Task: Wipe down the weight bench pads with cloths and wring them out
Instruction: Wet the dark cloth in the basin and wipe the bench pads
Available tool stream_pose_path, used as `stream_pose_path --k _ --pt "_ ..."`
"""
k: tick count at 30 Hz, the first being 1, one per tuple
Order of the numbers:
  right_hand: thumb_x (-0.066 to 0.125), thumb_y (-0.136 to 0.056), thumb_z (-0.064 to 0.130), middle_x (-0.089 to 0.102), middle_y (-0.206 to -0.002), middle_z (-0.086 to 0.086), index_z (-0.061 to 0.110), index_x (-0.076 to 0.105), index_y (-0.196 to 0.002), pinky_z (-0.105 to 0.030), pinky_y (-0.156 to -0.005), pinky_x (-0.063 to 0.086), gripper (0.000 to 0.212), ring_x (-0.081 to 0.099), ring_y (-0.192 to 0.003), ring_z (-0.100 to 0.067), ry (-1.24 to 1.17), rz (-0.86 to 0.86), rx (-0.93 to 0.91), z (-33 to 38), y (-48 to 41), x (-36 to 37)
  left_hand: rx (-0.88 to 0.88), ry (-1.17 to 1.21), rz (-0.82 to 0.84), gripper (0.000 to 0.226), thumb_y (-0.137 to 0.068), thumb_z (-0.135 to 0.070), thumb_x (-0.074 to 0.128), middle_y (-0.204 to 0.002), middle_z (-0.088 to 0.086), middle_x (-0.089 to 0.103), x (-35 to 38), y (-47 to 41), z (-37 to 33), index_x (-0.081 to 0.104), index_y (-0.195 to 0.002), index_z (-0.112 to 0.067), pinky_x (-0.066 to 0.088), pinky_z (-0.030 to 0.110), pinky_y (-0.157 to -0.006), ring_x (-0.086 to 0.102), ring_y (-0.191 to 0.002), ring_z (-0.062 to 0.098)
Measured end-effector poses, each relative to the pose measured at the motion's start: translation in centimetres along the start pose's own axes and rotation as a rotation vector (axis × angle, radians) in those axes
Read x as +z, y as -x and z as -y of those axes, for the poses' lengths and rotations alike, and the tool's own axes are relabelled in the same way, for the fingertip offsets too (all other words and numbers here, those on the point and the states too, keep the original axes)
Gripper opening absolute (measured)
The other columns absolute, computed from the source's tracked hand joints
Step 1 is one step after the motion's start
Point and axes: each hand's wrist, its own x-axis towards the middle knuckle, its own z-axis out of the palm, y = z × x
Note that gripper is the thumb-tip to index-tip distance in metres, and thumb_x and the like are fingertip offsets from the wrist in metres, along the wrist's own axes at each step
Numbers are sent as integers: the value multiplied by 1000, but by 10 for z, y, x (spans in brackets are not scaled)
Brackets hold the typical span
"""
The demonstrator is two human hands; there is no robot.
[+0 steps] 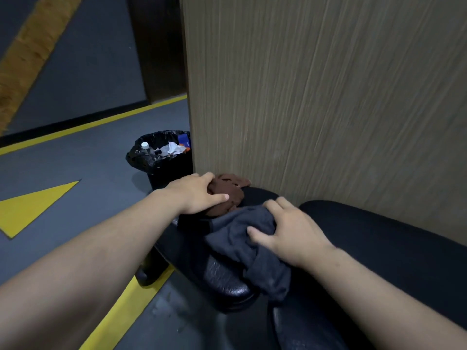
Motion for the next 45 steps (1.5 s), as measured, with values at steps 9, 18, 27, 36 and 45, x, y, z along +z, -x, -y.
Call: stream_pose_path --k 9,18,27,36,45 --pt "56 -84 67 52 -102 5 23 55 -112 -32 -83 44 52 56 -96 -18 -65 102 44 -34 -34 -12 -16 -84 52 82 -57 -76 38 -116 1 51 -13 3 21 43 -132 -45 45 47 -98 50 -118 29" --pt "64 -82 58 51 -112 3 23 51 -115 -27 -92 42 50 51 -109 -15 -250 26 55 -7 -8 1 0 93 108 48 -70 -61 46 -116 -2 50 -17 10 35 53 -107 -31 42 36 -92 50 -110 21" --pt "61 -79 65 47 -119 7 25 48 -122 -27 -96 42 61 45 -115 -12 -183 80 -40 10 -7 6 162 55 -30 61 -96 -57 46 -150 -5 39 7 5 23 32 -150 -33 35 30 -105 42 -133 19" --pt "66 -80 62 49 -118 2 24 51 -120 -36 -97 43 57 49 -115 -20 -179 178 23 -5 -46 -3 146 -93 -69 64 -93 -67 31 -145 -9 42 12 19 31 35 -148 -34 39 35 -103 45 -131 19" --pt "65 -83 58 52 -126 1 22 48 -129 -27 -91 37 60 48 -118 -18 -178 120 12 2 -27 1 119 -178 -104 55 -96 -62 34 -141 -8 48 12 23 17 37 -146 -38 38 31 -100 47 -131 20"
